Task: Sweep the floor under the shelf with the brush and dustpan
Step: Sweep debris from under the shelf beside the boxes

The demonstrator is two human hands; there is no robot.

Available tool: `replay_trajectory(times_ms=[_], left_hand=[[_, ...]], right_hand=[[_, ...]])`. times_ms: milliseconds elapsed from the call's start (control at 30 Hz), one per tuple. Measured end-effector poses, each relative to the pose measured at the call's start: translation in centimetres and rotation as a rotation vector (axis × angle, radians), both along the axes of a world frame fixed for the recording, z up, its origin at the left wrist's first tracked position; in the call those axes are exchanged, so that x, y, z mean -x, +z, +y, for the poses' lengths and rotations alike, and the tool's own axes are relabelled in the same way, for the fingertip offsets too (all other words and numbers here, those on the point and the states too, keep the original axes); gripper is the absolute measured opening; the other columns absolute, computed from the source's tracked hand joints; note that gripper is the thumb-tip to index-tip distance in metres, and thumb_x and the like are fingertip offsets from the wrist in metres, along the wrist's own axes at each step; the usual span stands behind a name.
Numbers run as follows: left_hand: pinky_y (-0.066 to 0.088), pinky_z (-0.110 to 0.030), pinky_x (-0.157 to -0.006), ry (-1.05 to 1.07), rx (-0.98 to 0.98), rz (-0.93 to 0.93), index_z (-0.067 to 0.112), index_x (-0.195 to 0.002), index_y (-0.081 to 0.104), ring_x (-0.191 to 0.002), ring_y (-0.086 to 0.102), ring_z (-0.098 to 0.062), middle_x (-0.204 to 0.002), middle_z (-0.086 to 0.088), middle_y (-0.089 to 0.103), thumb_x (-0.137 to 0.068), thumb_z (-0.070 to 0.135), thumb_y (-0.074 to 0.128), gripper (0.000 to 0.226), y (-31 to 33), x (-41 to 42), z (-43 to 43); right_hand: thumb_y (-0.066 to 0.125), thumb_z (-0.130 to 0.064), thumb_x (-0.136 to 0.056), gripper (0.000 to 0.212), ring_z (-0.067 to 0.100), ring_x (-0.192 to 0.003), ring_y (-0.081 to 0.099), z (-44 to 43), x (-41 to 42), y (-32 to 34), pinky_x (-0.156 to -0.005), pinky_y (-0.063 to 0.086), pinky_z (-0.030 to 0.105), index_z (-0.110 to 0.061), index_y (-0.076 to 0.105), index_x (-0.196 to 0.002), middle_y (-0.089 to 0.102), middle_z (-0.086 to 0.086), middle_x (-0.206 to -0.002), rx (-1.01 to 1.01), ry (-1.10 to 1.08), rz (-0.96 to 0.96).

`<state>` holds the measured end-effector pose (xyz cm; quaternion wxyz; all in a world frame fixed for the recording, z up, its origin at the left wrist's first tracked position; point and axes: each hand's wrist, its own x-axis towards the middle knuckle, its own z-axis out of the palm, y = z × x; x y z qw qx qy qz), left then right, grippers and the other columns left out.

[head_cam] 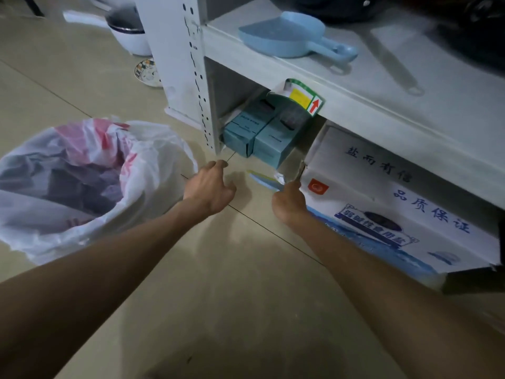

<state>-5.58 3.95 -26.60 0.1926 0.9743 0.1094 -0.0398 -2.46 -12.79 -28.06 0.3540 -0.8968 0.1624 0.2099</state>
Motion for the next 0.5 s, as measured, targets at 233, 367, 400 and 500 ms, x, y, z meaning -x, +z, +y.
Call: replay_trajectory(times_ms=[233,367,400,500], left_hand=[[0.046,-0.04,-0.092,-0.032,0.077,-0.45,0.023,-0.14,0.042,-0.123,0.05,-0.023,-0.139,0.002,0.049,-0.089,0.041,0.054,0.056,4.8,-3.9,-1.6],[0.046,-0.039,-0.098,-0.144,0.069,-0.651,0.021,-0.137,0.047,-0.125,0.049,-0.019,-0.138,0.003,0.05,-0.086,0.041,0.055,0.056,7.7,-5.9,-2.0],[0.045,-0.039,-0.099,-0.21,0.056,-0.693,0.019,-0.136,0.049,-0.125,0.05,-0.02,-0.137,0.002,0.051,-0.086,0.04,0.055,0.055,8.2,-6.1,-2.2],[0.04,-0.032,-0.103,-0.405,0.022,-0.797,0.016,-0.138,0.05,-0.128,0.048,-0.019,-0.14,-0.001,0.051,-0.086,0.038,0.058,0.057,9.4,-6.1,-4.0]], right_hand=[[0.034,-0.012,-0.1,0.056,0.031,-0.132,0.042,-0.3,0.4,-1.0,-0.102,0.037,0.033,0.006,0.012,-0.147,0.039,0.021,-0.144,0.125,0.136,-0.063],[0.038,-0.004,-0.094,0.052,0.033,-0.126,0.048,0.0,0.1,-1.4,-0.099,0.04,0.034,0.006,0.022,-0.143,0.045,0.024,-0.137,0.084,0.163,-0.165],[0.039,-0.003,-0.093,0.051,0.033,-0.125,0.048,0.1,-0.1,-1.5,-0.099,0.041,0.034,0.005,0.025,-0.141,0.046,0.023,-0.136,0.077,0.169,-0.184],[0.043,-0.004,-0.092,0.044,0.035,-0.122,0.049,0.3,-0.5,-1.5,-0.096,0.041,0.037,0.006,0.033,-0.134,0.046,0.024,-0.132,0.068,0.203,-0.221]])
